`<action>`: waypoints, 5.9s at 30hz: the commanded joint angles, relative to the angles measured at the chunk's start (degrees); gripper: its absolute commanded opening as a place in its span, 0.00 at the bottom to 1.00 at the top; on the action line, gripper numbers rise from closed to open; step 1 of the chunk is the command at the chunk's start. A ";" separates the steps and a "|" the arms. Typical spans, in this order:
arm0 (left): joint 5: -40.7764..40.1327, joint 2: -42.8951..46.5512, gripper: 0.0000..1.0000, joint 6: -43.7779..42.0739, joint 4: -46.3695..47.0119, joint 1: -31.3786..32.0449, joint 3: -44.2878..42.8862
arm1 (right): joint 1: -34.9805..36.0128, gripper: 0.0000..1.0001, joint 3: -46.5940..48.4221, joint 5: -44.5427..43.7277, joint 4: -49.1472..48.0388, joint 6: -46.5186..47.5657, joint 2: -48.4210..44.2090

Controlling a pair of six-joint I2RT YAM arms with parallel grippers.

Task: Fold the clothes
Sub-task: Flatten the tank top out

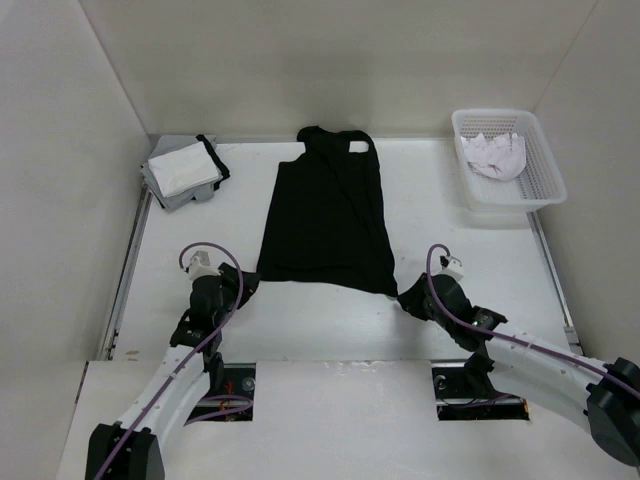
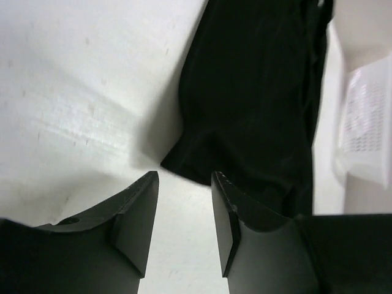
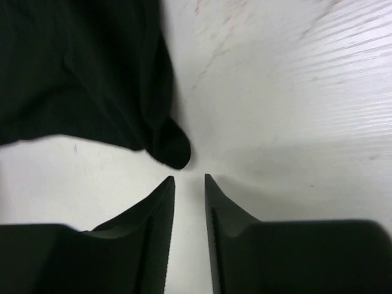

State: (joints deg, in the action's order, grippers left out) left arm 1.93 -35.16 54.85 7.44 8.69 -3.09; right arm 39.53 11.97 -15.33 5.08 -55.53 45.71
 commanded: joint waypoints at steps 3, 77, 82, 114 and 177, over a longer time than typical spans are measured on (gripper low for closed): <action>-13.51 -2.27 0.42 -3.61 -8.32 9.97 -4.37 | 2.70 0.22 4.21 0.57 -6.40 5.34 2.36; -3.96 -9.57 0.02 1.40 3.45 -13.13 -11.41 | -1.34 0.66 22.12 9.43 -20.45 14.48 34.85; -2.81 -10.28 0.02 0.61 4.69 -12.25 -10.97 | -1.25 0.63 27.57 12.78 -28.19 12.21 45.76; -8.35 -14.60 0.02 2.28 8.99 -7.68 -15.54 | -10.93 0.00 41.57 16.65 -12.99 16.06 46.24; -5.71 -7.47 0.03 -0.89 7.41 -6.98 -7.45 | 4.81 0.26 14.93 8.83 -16.07 4.90 34.09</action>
State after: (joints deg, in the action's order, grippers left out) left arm -4.27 -43.24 54.48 11.77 1.30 -10.61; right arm 44.29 25.43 -6.07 -10.66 -50.02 78.22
